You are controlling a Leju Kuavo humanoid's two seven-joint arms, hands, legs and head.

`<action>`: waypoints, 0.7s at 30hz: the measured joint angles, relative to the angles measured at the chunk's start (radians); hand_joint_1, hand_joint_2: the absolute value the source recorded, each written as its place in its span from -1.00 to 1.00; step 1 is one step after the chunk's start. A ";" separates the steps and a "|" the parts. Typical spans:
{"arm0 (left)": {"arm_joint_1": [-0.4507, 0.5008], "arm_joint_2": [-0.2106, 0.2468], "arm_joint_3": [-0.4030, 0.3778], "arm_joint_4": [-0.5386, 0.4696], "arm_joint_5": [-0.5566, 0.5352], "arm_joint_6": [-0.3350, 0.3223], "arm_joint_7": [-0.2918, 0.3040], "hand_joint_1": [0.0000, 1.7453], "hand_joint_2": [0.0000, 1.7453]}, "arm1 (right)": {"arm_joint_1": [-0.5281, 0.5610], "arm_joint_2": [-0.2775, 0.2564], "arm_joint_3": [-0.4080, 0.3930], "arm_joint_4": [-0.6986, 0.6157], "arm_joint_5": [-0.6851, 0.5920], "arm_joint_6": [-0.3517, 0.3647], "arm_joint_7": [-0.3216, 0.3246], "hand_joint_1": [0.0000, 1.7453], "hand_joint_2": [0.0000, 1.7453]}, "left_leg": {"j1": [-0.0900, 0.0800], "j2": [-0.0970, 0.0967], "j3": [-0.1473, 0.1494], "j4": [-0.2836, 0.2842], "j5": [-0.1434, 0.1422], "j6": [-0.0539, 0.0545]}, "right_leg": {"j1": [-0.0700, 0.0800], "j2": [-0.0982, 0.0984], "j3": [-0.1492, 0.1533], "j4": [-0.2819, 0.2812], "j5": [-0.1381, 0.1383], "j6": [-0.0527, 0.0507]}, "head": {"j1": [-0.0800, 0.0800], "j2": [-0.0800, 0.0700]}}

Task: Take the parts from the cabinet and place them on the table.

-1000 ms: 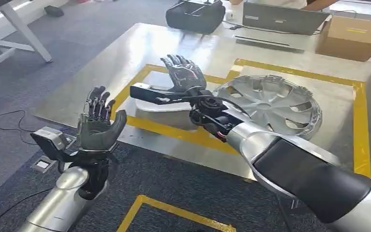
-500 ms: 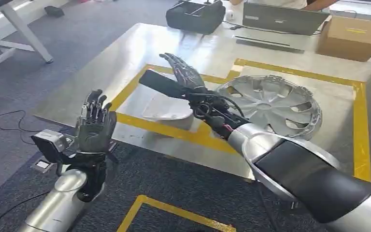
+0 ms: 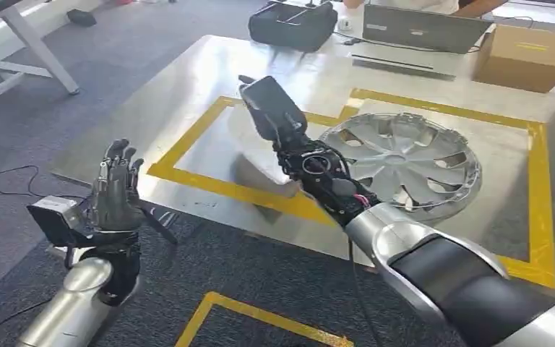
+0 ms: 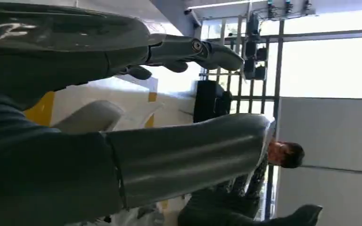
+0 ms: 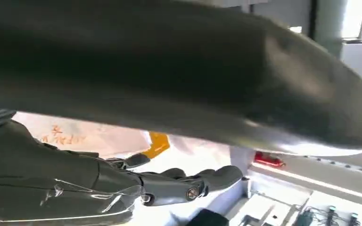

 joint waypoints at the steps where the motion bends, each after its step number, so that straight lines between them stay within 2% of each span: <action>1: 0.002 0.003 0.002 -0.004 0.000 0.004 0.003 -1.00 -1.00 | 0.024 -0.007 -0.001 -0.039 -0.033 0.011 0.021 -1.00 -1.00 | 0.000 0.000 0.001 0.000 -0.001 0.000 | 0.000 0.000 0.001 0.000 -0.001 0.001 | 0.000 0.000; 5: 0.025 0.019 0.010 -0.032 -0.019 0.032 0.021 -1.00 -1.00 | 0.162 -0.054 -0.008 -0.257 -0.103 0.011 0.127 -1.00 -1.00 | 0.000 0.000 0.008 0.000 -0.006 0.002 | 0.000 -0.001 0.008 -0.001 -0.005 0.001 | 0.000 0.000; 8: 0.042 0.030 0.019 -0.057 -0.027 0.044 0.027 -1.00 -1.00 | 0.259 -0.097 -0.011 -0.424 -0.108 -0.002 0.166 -1.00 -1.00 | -0.001 0.000 0.010 0.000 -0.007 0.002 | 0.000 0.000 0.011 -0.001 -0.007 0.001 | 0.000 0.000; 14: 0.066 0.041 0.026 -0.094 -0.041 0.053 0.034 -1.00 -1.00 | 0.399 -0.152 -0.013 -0.649 -0.158 -0.006 0.198 -1.00 -1.00 | -0.001 0.000 0.016 0.000 -0.012 0.004 | 0.000 0.000 0.017 -0.001 -0.012 0.002 | 0.000 0.000; 21: 0.073 0.045 0.027 -0.116 -0.043 0.050 0.040 -1.00 -1.00 | 0.465 -0.192 -0.013 -0.779 -0.197 -0.015 0.199 -1.00 -1.00 | -0.002 0.000 0.018 0.000 -0.015 0.004 | 0.000 0.000 0.019 -0.001 -0.014 0.001 | 0.000 0.000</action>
